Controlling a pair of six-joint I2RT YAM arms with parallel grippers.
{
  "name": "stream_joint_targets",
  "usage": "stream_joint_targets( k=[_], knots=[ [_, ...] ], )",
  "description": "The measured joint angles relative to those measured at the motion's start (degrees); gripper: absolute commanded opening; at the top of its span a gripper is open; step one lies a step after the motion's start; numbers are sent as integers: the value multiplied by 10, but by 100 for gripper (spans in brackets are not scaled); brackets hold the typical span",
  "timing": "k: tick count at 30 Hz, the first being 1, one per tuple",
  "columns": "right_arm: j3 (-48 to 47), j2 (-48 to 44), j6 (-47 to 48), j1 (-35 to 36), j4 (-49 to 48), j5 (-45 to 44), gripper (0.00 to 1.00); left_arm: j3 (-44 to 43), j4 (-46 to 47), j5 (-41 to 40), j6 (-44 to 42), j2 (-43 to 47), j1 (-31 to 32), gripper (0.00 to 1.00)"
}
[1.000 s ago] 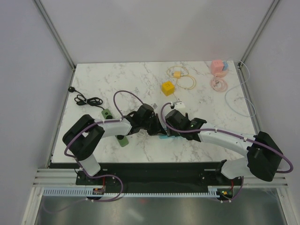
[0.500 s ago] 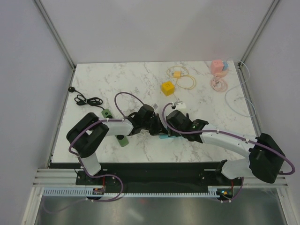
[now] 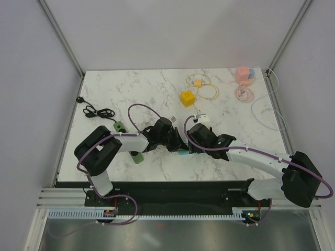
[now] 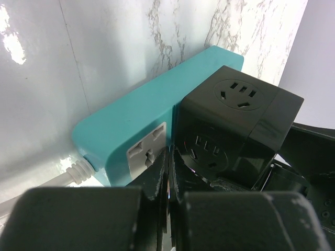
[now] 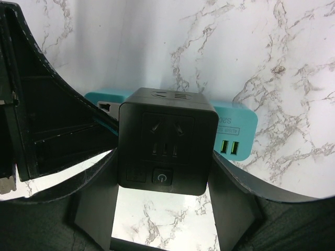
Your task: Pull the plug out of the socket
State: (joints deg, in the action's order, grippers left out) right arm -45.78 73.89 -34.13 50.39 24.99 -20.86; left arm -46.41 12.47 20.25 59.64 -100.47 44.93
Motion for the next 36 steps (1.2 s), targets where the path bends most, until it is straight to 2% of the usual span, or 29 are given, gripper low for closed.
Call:
stream_joint_targets(
  k=[15, 22, 26, 30, 36],
  knots=[
    [-20, 10, 16, -10, 33, 21, 0, 0, 0, -2, 0, 1, 6, 2],
    [-80, 72, 27, 66, 94, -83, 0, -5, -12, 9, 1, 0, 3, 2],
    [-91, 80, 26, 78, 109, -106, 0, -7, -12, 14, 1, -1, 3, 2],
    [-91, 77, 24, 69, 113, -90, 0, -11, -12, 19, 1, -6, 2, 2],
    [-90, 38, 22, -23, 105, 28, 0, -17, -6, 19, 4, -19, 3, 2]
  ],
)
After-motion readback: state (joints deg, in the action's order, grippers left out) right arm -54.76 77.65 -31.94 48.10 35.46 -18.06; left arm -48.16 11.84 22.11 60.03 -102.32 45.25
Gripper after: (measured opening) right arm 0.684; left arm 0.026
